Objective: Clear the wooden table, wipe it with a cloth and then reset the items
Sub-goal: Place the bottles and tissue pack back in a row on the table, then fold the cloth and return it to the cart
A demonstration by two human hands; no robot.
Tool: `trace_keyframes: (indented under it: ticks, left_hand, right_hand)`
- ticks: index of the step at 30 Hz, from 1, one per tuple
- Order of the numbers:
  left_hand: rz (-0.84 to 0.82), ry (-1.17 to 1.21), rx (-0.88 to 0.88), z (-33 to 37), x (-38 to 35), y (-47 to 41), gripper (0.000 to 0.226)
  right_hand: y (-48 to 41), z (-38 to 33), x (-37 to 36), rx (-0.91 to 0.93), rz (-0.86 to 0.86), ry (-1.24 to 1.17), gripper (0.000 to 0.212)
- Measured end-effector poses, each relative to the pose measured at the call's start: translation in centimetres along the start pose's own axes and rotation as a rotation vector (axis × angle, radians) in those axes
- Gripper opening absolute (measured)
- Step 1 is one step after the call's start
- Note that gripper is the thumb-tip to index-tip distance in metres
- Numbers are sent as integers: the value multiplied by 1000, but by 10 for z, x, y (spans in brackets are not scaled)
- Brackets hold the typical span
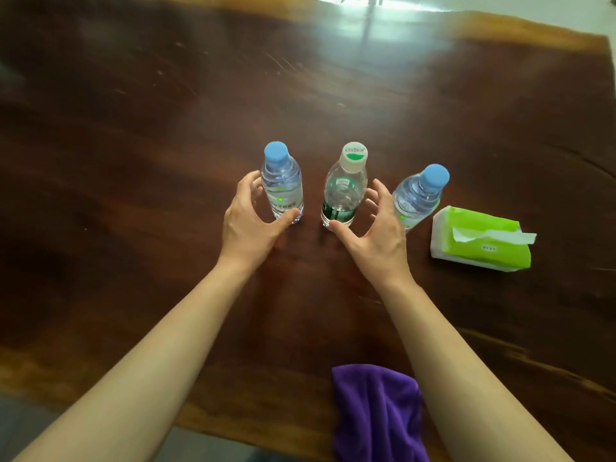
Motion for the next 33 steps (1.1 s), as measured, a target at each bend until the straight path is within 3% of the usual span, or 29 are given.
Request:
trace_keyframes:
  ticks: [4,9,14,18,24,33]
  left_hand:
    - [-18,-11,72,-16,11,37,81]
    - [-63,-30,58,-17,17,94,52]
    - [-185,-34,34,-12,0,162,30]
    - [-279,-81,84,-19,-24,217,22]
    - [-348,-124,251,-36,-63,271,28]
    - [-268,-122,409,-41,-89,283,27]
  right_hand:
    - [35,8,13,10,0,89,86]
    - [97,8,37,171,21,288,46]
    - [172,45,57,115,1,352,28]
    - [223,88,76,-64,27,347,21]
    - [264,146,94,-335,67,288,18]
    - [257,175,78,-430,-36,186,32]
Point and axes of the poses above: each hand's wrist, its own y-axis away from the middle knuckle, its own x-axis out of the back of the hand, z = x × y, the point moved 10 cm from there along -y, towards the middle knuckle, and after that the axes turned 2 degrees about -x, right-handed, at the moved point
